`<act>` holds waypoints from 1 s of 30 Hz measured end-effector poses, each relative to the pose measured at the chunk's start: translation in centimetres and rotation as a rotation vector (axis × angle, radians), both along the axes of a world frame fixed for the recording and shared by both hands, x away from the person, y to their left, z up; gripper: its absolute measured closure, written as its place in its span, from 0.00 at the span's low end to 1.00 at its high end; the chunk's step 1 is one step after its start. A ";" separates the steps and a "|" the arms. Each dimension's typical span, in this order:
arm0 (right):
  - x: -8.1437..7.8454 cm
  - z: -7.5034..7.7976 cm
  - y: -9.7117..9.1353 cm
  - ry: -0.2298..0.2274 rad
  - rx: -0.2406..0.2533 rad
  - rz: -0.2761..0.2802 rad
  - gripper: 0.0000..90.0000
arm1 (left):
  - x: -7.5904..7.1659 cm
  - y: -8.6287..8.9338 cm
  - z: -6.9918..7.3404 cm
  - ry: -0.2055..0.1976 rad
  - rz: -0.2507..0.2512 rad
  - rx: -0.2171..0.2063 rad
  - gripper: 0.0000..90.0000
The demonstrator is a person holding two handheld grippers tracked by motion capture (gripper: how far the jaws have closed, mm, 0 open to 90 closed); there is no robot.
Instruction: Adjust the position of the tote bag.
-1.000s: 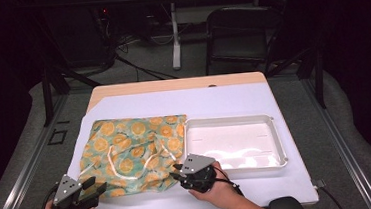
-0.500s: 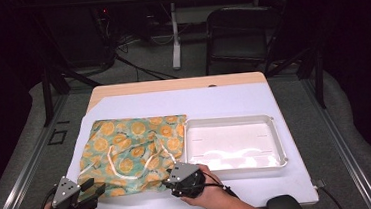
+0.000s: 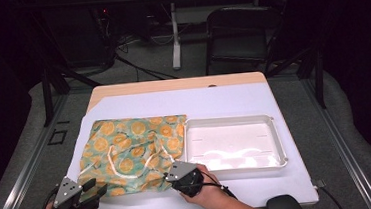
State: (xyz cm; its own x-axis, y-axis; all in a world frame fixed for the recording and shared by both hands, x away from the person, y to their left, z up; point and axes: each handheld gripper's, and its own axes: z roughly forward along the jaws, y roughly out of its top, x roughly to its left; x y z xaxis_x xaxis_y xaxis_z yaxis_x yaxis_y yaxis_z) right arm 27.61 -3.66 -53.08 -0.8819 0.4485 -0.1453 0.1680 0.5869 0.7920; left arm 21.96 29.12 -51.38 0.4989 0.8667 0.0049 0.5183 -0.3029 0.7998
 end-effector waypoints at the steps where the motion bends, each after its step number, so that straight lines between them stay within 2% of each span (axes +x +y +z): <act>1: 0.1 0.1 -0.1 0.008 0.011 -0.002 1.00 | 0.0 -0.1 0.0 0.000 -0.003 -0.003 0.59; 5: 0.3 0.4 -0.3 0.020 0.048 -0.008 1.00 | 0.0 -0.7 0.1 -0.001 -0.022 -0.018 0.58; 9: 0.5 0.7 -0.6 0.024 0.077 -0.022 1.00 | 0.1 -1.7 0.4 -0.017 -0.047 -0.012 0.56; 11: 0.6 0.8 -0.7 0.027 0.084 -0.025 1.00 | 0.1 -2.2 0.4 -0.015 -0.059 -0.014 0.56; 13: 0.7 0.9 -0.8 0.031 0.097 -0.031 1.00 | 0.2 -2.7 0.6 -0.016 -0.080 -0.036 0.56; 16: 0.8 1.0 -1.0 0.040 0.107 -0.034 1.00 | 0.3 -3.3 0.8 -0.031 -0.095 -0.033 0.55; 20: 1.0 1.1 -1.1 0.048 0.115 -0.036 1.00 | 0.5 -3.8 0.8 -0.042 -0.099 -0.024 0.54; 23: 1.0 1.2 -1.3 0.050 0.120 -0.040 1.00 | 0.8 -3.7 0.9 -0.056 -0.090 -0.002 0.54; 26: 1.1 1.2 -1.3 0.053 0.129 -0.044 1.00 | 1.2 -3.3 1.1 -0.059 -0.079 -0.014 0.53; 30: 1.2 1.2 -1.4 0.057 0.127 -0.043 1.00 | 1.5 -3.3 0.8 -0.062 -0.072 -0.005 0.53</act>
State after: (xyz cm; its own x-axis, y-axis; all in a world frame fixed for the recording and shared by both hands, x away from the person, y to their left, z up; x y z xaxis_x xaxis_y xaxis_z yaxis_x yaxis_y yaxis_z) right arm 28.78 -5.02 -51.86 -0.8664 0.4981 -0.0350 0.2382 0.4739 0.8477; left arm 23.50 25.82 -50.56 0.5586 0.8288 0.0336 0.4447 -0.3334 0.8313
